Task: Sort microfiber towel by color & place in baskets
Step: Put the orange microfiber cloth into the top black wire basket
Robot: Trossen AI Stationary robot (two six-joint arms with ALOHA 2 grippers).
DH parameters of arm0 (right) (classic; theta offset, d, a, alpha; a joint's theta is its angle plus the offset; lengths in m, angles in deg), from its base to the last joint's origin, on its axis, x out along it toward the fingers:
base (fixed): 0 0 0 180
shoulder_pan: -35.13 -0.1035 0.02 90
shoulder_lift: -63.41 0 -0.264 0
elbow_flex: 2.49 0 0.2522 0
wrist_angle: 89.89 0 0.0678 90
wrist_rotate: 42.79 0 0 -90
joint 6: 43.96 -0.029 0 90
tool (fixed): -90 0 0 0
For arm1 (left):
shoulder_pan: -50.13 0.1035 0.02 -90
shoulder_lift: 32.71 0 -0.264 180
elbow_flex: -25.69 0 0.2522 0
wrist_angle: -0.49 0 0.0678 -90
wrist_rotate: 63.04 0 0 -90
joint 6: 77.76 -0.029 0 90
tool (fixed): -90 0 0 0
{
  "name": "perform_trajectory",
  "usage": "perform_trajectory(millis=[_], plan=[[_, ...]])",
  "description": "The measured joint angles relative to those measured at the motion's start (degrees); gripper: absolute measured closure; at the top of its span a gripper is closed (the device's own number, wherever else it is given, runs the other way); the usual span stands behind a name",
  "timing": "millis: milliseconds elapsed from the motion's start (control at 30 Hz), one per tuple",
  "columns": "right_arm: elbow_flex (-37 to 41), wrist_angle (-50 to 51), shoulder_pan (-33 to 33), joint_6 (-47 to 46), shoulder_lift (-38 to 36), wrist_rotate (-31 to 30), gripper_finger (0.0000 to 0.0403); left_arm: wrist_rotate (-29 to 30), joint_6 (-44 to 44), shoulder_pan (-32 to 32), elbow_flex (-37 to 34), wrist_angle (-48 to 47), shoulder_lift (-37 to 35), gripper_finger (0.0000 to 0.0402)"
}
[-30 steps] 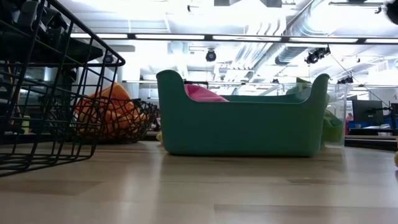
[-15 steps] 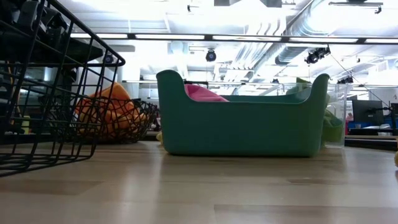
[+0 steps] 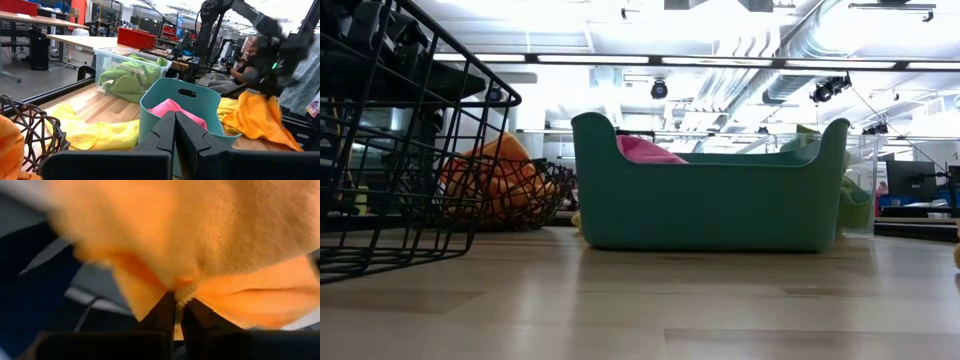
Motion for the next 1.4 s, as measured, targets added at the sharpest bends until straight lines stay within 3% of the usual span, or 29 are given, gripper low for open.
perform_trajectory(millis=[67, 200, 300, 400, 600, 767, 933, 1033, 1100, 1233, 1400], plan=[[-6.3, 3.5, 1.5, 3.0, -1.7, -4.0, 0.0397, 0.0, 0.0, 0.0, 0.0, 0.0, 0.0, 0.0402], [-20.0, 6.5, 6.7, 13.0, -5.0, -20.1, 0.0398, 0.0, 0.0, 0.0, 0.0, 0.0, 0.0, 0.0401], [-30.3, 5.3, 13.0, 26.8, -5.1, -31.5, 0.04, 0.0, 0.0, 0.0, 0.0, 0.0, 0.0, 0.0402], [-39.2, -0.4, 21.3, 45.7, -3.4, -36.4, 0.0401, 0.0, 0.0, 0.0, 0.0, 0.0, 0.0, 0.0402], [-52.6, -14.6, 40.0, 77.1, 4.6, -32.2, 0.0402, 0.0, 0.0, 0.0, 0.0, 0.0, 0.0, 0.0402], [-61.4, -28.0, 53.9, 86.8, 15.4, -19.7, 0.0402, 0.0, 0.0, 0.0, 0.0, 0.0, 0.0, 0.0402], [-73.9, -39.6, 63.9, 87.7, 29.6, -7.6, 0.0402, 0.0, 0.0, 0.0, 0.0, 0.0, 0.0, 0.0401], [-70.0, -58.7, 68.4, 82.6, 33.0, -4.9, 0.0403, 0.0, 0.0, 0.0, 0.0, 0.0, 0.0, 0.0401], [-68.3, -65.9, 70.8, 78.6, 35.1, -5.1, 0.0403, 0.0, 0.0, 0.0, 0.0, 0.1, 0.0, 0.0401], [-68.1, -65.4, 73.3, 76.8, 39.6, -5.2, 0.0403, 0.0, 0.0, 0.0, 0.0, 0.0, 0.0, 0.0401], [-68.1, -66.2, 71.5, 74.8, 46.2, -4.3, 0.0403, 0.0, 0.0, 0.0, 0.0, 0.0, 0.0, 0.0402]])
